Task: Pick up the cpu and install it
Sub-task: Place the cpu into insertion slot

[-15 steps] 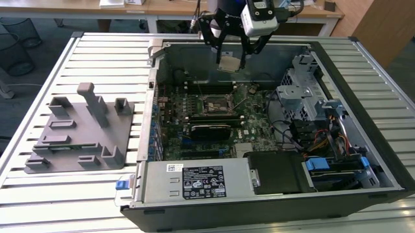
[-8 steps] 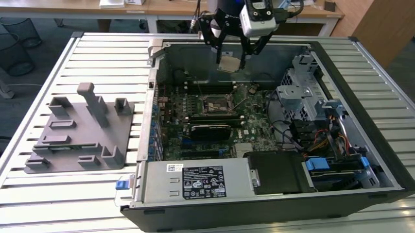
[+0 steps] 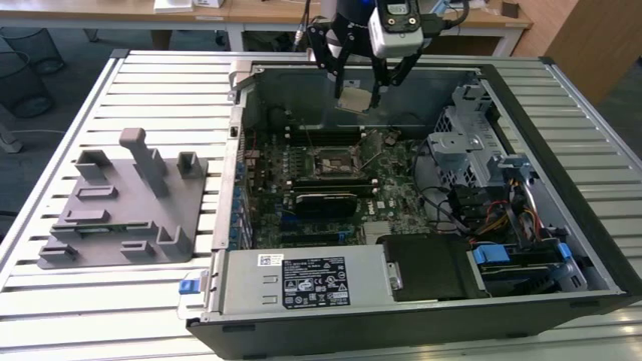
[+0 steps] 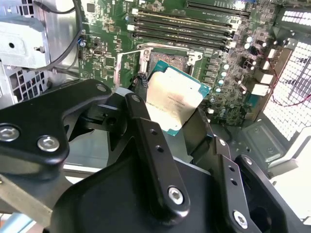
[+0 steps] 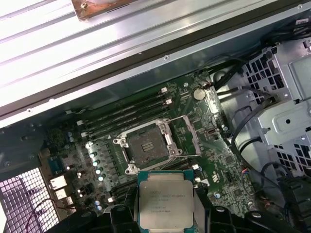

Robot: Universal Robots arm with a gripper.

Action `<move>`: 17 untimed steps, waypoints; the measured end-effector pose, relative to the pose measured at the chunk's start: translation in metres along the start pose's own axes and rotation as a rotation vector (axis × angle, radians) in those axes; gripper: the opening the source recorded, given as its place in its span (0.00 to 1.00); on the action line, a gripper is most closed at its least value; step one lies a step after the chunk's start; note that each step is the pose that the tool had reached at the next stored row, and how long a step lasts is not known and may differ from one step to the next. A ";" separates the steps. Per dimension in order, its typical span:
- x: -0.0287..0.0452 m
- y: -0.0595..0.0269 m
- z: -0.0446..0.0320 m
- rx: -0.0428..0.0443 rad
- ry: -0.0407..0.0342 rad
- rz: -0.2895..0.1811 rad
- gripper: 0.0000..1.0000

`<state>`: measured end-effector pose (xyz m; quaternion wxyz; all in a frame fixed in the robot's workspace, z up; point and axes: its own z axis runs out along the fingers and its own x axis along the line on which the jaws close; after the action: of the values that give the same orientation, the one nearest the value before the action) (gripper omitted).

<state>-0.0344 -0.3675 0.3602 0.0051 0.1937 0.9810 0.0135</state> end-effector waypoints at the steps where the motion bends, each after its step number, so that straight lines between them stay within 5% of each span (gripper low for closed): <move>1: 0.0000 0.0000 0.0001 0.0000 -0.0002 0.004 0.54; 17: 0.0000 0.0000 0.0009 0.0003 -0.0032 0.091 0.54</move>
<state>-0.0344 -0.3675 0.3593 0.0061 0.2381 0.9711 0.0133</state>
